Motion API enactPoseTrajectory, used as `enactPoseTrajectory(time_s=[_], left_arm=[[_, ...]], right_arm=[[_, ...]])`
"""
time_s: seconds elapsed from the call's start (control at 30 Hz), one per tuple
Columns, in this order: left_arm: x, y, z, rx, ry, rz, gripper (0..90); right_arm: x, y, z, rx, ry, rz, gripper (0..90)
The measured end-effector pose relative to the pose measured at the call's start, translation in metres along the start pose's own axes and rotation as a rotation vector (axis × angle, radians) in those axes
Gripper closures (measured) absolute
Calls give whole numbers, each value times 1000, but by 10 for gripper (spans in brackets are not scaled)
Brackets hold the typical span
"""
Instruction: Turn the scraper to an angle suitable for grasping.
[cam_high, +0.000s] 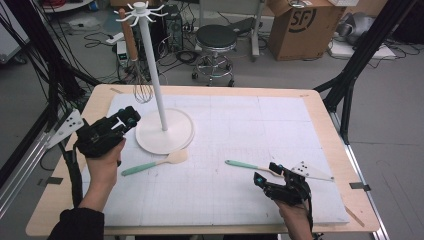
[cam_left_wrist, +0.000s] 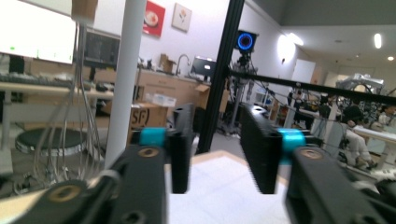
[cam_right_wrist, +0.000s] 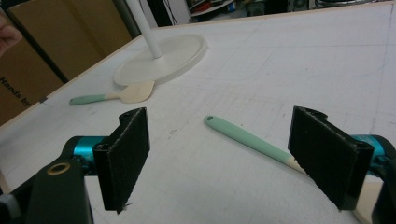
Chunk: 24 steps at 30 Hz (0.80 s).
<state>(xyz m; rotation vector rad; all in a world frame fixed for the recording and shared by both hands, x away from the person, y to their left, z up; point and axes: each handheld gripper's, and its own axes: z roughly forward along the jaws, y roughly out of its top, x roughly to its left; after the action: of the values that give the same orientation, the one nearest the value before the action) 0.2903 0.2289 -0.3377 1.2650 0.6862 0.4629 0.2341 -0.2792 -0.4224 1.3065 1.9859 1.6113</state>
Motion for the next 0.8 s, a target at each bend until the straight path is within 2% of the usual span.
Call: enactPoseTrajectory(time_s=[0.07, 0.1, 0.17, 0.3, 0.47, 0.57, 0.67, 0.77, 0.8], left_arm=[[-1, -7, 0, 29, -2, 9, 771], [-1, -11, 0, 43, -7, 17, 838], [1, -19, 1, 58, -26, 5, 895], [3, -31, 1, 99, -4, 8, 898], [7, -44, 2, 179, 13, 15, 900], [10, -52, 4, 248, 0, 30, 900], [13, -60, 9, 340, 27, 49, 900], [15, -67, 13, 419, 59, 37, 900], [15, -69, 14, 432, 69, 41, 900]], right_arm=[[1, 0, 1, 1, 1, 0, 202], [1, 0, 1, 0, 1, 1, 203], [1, 0, 2, 1, 0, 0, 202], [2, 0, 2, 8, -1, -3, 202], [1, 0, 2, 2, 0, -3, 202], [1, 0, 2, 6, 3, 2, 202], [1, 0, 2, 4, 4, 0, 202], [1, 0, 2, -2, 3, -2, 202], [1, 0, 2, -1, 4, 1, 202]])
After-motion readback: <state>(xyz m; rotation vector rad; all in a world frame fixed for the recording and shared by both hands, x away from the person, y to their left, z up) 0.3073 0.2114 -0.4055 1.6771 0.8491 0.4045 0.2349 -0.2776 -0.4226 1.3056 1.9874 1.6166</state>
